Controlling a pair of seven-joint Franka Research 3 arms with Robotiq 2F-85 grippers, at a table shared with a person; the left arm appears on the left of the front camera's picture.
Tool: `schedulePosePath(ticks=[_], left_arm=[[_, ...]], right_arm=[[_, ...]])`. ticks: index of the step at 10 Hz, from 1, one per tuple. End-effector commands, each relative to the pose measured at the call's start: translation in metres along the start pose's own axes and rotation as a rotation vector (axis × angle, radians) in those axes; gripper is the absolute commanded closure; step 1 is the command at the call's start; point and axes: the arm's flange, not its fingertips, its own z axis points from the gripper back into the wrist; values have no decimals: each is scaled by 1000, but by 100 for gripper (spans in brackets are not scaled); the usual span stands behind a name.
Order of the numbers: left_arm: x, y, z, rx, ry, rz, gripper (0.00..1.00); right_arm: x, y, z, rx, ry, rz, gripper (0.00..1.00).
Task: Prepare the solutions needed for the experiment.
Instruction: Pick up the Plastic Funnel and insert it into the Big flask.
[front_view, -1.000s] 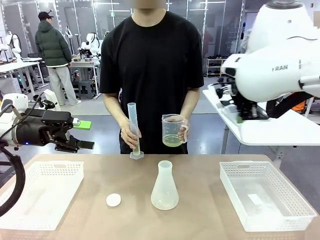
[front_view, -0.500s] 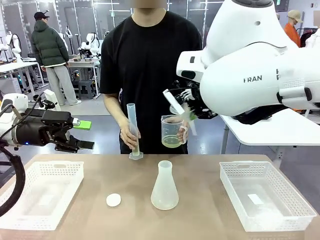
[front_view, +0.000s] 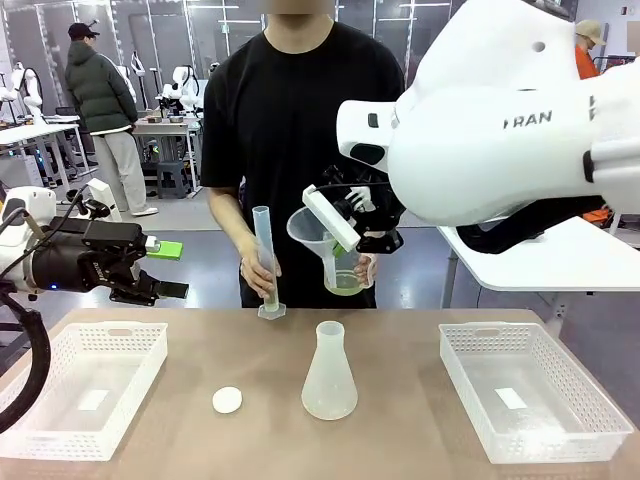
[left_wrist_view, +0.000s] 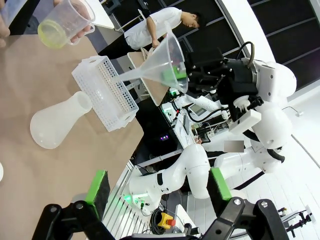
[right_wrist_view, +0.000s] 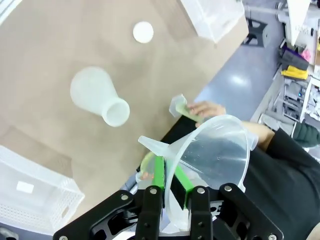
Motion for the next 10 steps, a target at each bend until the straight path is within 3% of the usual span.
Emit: schedulePosePath(ticks=[1,4,5,6,10], left_arm=[[1,-2,-2,-22,-15,9,0],[1,-2,-2,-22,-15,9,0],[1,-2,-2,-22,-15,9,0],[1,-2,-2,-22,-15,9,0],[1,-2,-2,-22,-15,9,0]], right_arm=[[-5,13,3,27,-108,-6,93],[-6,17,-5,-2,-153,17,93],[-7,19,-6,-12,-140,51,93],[2,11,-3,27,-108,-13,93],[2,11,-3,27,-108,-13,93]])
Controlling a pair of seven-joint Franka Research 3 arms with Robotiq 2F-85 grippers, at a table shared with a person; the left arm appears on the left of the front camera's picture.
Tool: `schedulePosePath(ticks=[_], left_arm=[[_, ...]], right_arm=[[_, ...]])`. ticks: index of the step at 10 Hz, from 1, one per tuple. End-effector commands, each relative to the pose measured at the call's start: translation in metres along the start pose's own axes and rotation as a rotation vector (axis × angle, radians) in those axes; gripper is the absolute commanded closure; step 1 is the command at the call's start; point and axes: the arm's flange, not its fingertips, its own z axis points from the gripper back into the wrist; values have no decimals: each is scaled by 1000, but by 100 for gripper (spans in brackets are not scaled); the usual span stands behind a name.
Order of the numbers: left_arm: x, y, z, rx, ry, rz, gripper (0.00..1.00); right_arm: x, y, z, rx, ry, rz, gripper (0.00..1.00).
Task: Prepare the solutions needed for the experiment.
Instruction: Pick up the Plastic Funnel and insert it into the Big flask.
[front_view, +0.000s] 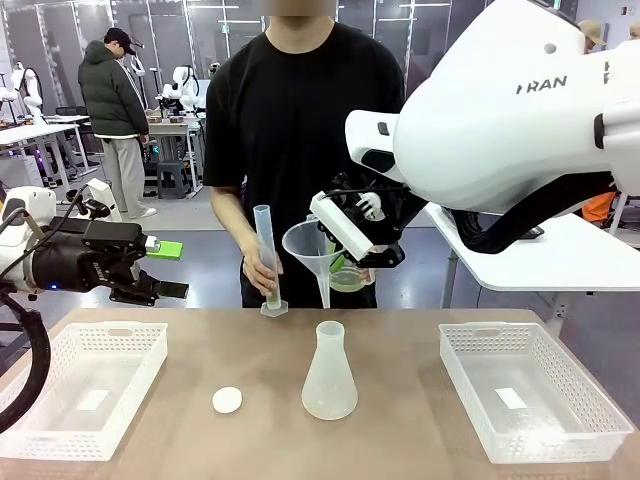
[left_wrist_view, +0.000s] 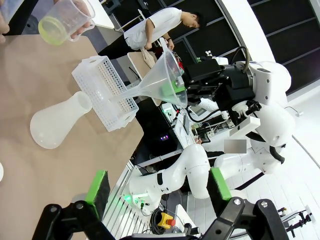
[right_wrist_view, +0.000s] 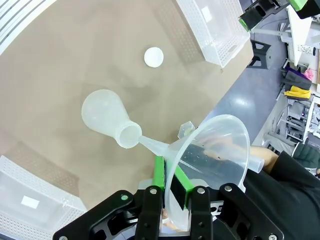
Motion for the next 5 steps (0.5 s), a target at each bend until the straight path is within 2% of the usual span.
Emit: schedulePosePath(ticks=[1,5], left_arm=[[1,-2,-2,-22,-15,9,0],[1,-2,-2,-22,-15,9,0]], right_arm=[[0,0,0,-1,-1,0,93],[-18,2,-16,45,28,-72,93]])
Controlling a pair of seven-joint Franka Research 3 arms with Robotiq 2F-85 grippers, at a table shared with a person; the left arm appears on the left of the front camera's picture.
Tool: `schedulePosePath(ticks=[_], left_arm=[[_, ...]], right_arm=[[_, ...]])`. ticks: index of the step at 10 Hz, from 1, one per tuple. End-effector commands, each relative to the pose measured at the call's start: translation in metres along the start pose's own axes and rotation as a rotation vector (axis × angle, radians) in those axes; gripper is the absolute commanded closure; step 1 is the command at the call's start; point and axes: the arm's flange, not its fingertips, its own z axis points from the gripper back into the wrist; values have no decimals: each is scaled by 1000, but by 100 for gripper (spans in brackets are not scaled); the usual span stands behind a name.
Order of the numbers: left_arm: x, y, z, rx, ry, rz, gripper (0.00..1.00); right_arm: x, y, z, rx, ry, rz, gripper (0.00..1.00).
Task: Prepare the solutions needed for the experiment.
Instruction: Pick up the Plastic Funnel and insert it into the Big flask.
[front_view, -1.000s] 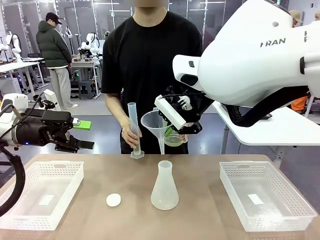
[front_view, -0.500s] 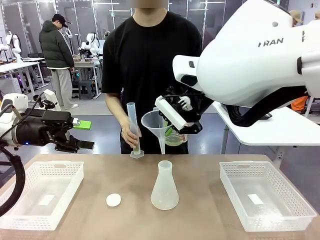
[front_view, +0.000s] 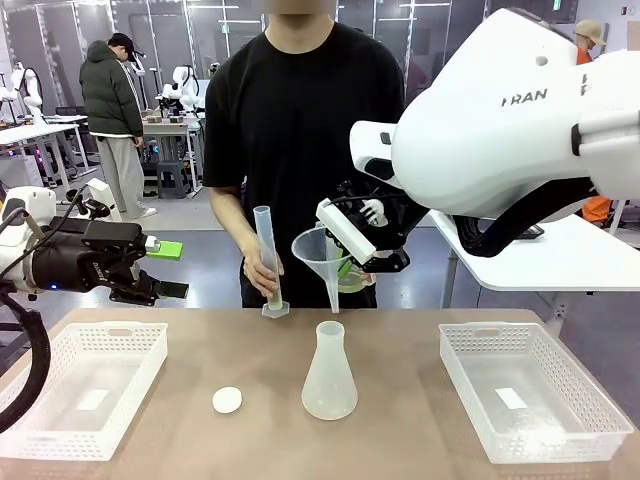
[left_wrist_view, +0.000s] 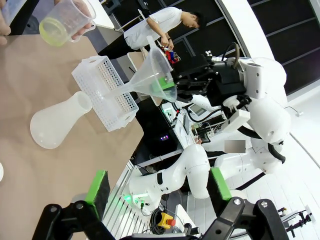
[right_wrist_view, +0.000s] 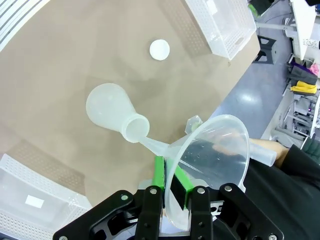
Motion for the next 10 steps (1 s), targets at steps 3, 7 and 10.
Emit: schedulePosePath(ticks=[3,7,10], left_arm=[[1,-2,-2,-22,-15,9,0],[1,-2,-2,-22,-15,9,0],[1,-2,-2,-22,-15,9,0]], right_arm=[[-8,-1,-16,-9,-59,-46,93],[-19,4,-31,-13,-81,-64,93],[-28,6,-48,-26,-103,-69,93]])
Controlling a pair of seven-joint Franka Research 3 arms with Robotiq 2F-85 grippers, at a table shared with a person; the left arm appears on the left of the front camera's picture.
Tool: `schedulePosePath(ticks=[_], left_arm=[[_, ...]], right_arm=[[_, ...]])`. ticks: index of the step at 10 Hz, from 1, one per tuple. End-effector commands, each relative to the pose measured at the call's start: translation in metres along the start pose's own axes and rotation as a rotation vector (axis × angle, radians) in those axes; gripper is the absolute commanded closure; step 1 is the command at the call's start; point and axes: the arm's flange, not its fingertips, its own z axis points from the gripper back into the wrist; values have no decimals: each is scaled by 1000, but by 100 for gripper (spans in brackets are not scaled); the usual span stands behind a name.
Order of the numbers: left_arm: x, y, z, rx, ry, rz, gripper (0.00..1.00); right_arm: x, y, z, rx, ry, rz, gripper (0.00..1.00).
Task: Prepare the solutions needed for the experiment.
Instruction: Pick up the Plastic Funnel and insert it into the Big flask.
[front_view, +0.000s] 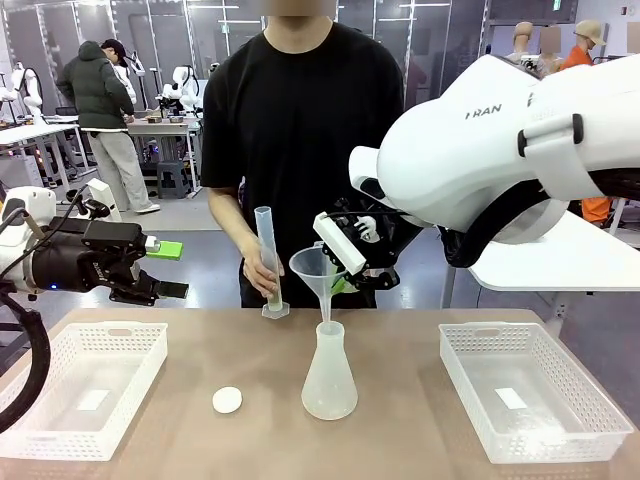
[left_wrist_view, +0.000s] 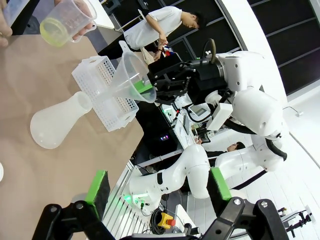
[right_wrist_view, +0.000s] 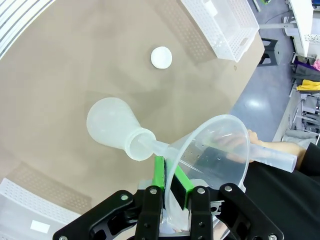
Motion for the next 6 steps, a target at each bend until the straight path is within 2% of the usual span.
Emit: schedulePosePath(ticks=[1,3,6], left_arm=[[1,-2,-2,-22,-15,9,0],[1,-2,-2,-22,-15,9,0],[1,-2,-2,-22,-15,9,0]], right_arm=[[-15,-1,-13,-30,-28,19,93],[-19,3,-21,-41,-11,31,93],[-28,10,-31,-43,-46,20,93]])
